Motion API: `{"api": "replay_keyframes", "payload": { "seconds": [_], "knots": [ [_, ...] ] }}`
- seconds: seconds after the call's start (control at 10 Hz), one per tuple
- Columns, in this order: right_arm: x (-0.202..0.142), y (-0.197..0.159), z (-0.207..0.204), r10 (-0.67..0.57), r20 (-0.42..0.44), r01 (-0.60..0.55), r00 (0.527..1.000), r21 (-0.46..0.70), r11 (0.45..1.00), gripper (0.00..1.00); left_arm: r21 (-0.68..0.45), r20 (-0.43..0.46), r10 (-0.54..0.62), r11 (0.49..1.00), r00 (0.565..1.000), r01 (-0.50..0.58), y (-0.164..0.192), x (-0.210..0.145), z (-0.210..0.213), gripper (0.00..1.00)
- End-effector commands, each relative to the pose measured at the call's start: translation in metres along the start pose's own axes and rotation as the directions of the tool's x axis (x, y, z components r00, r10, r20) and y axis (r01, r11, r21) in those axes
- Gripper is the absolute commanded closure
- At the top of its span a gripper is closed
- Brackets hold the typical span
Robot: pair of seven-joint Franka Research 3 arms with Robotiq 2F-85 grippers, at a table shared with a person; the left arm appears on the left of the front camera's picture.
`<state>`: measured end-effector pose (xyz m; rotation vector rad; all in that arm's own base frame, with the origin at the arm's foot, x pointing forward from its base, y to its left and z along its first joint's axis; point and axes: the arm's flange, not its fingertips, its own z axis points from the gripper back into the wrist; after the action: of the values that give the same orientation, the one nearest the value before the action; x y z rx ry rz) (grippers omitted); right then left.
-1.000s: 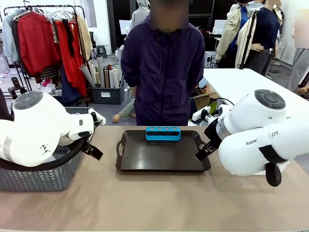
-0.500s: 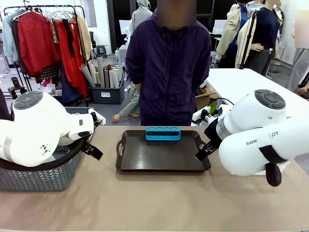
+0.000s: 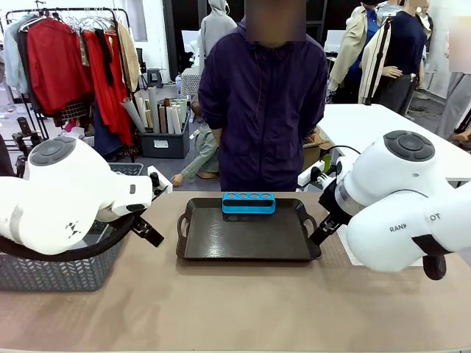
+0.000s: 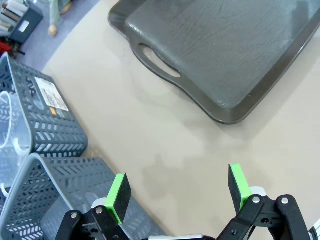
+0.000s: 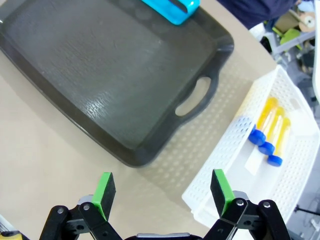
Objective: Prepare the laboratory tools.
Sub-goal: Pick up one Large Measuring Cup and place it on the Handle tray.
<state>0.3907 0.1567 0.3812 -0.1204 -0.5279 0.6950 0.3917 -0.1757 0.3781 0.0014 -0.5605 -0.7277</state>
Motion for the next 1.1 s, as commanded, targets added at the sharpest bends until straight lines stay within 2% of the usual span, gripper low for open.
{"api": "replay_keyframes", "payload": {
  "seconds": [0.0, 0.1, 0.2, 1.0],
  "knots": [
    [-0.005, 0.021, 0.009, -0.017, -0.036, 0.015, 0.999, -0.051, 0.999, 0.00, 0.026, 0.004, -0.040, 0.999, 0.999, 0.039, -0.003, -0.003, 0.005, 0.00],
    [-0.004, 0.022, 0.009, -0.010, -0.058, 0.007, 0.998, -0.048, 0.999, 0.00, 0.032, -0.015, -0.035, 0.999, 0.999, 0.035, -0.001, -0.002, 0.008, 0.00],
    [0.001, 0.006, 0.006, 0.000, -0.017, 0.000, 1.000, -0.014, 1.000, 0.00, 0.004, 0.004, -0.021, 1.000, 1.000, 0.021, -0.003, 0.002, 0.002, 0.00],
    [0.001, 0.006, 0.006, 0.000, -0.017, 0.000, 1.000, -0.014, 1.000, 0.00, 0.004, 0.004, -0.021, 1.000, 1.000, 0.021, -0.003, 0.002, 0.002, 0.00]
  ]
}}
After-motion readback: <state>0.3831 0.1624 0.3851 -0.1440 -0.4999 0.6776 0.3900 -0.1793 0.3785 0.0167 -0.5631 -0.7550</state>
